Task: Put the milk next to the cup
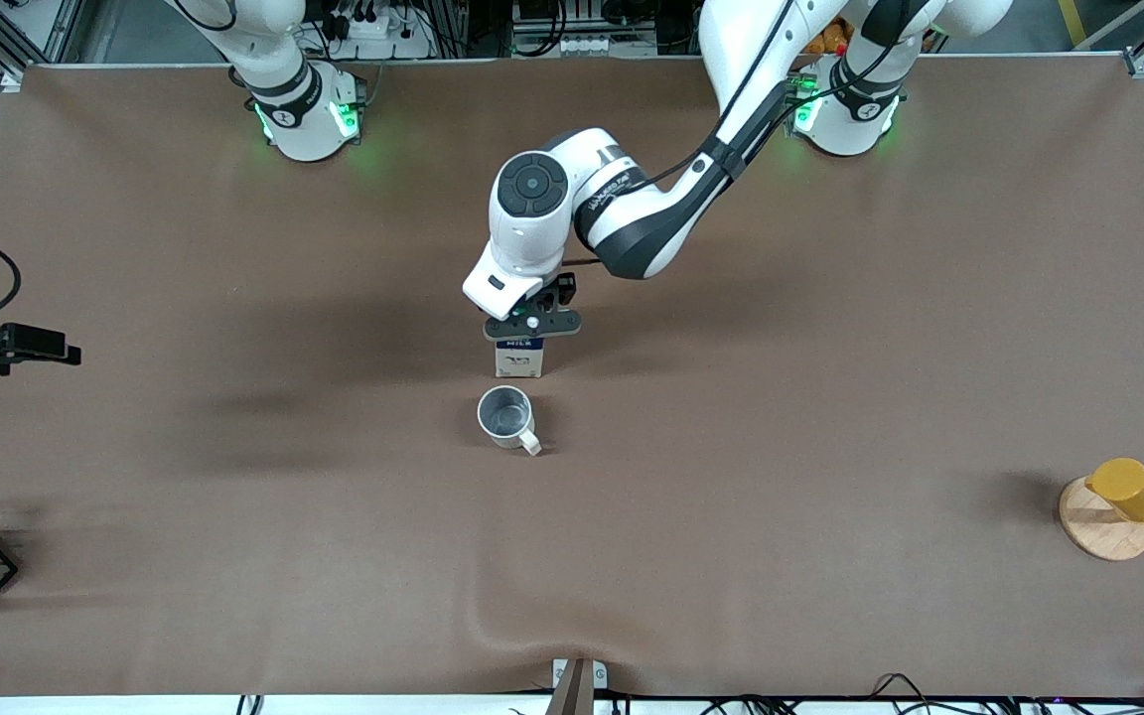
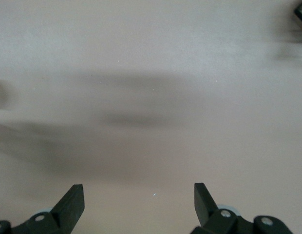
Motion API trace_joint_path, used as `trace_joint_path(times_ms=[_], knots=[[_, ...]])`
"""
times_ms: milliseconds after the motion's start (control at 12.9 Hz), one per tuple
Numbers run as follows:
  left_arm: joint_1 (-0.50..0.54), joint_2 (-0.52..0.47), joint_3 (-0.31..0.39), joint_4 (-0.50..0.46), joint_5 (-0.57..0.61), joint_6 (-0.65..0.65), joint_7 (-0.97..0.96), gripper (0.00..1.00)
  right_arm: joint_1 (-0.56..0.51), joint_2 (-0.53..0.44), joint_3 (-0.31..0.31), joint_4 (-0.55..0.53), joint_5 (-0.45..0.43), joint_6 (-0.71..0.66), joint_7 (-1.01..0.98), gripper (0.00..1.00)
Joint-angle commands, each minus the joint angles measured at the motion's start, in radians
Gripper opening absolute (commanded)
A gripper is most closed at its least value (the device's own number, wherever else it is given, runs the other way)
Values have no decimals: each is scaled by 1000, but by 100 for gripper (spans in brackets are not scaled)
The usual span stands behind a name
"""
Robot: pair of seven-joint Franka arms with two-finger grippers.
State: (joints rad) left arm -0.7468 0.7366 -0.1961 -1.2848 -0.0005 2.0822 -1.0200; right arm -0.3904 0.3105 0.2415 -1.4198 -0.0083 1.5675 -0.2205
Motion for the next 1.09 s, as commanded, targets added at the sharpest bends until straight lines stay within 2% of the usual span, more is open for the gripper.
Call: trace_joint_path(times_ms=[0,155,466,544,699,777,933,1010], knots=[[-14,9,15,25,20,-1,3,93,19,-102,7,-71,-13,-21,87,100],[-14,3,15,25,20,2,1,100,18,-116,9,-67,-10,-33,89,100],[-14,-5,7,27,19,4,-55,100,37,-174,-10,-64,-9,-110,90,100],[-14,-9,9,28,19,4,-83,100,71,-186,-51,-64,-9,-112,90,100],[-14,-13,9,28,20,6,-115,100,201,-205,-192,-65,-4,-119,92,100],[-13,-13,14,28,19,7,-123,100,234,-215,-236,-68,4,-119,92,100],[-13,-11,26,28,20,34,-163,100,237,-226,-243,-71,11,-133,122,100],[-14,-11,33,28,20,38,-164,100,237,-240,-245,-71,42,-145,166,100]])
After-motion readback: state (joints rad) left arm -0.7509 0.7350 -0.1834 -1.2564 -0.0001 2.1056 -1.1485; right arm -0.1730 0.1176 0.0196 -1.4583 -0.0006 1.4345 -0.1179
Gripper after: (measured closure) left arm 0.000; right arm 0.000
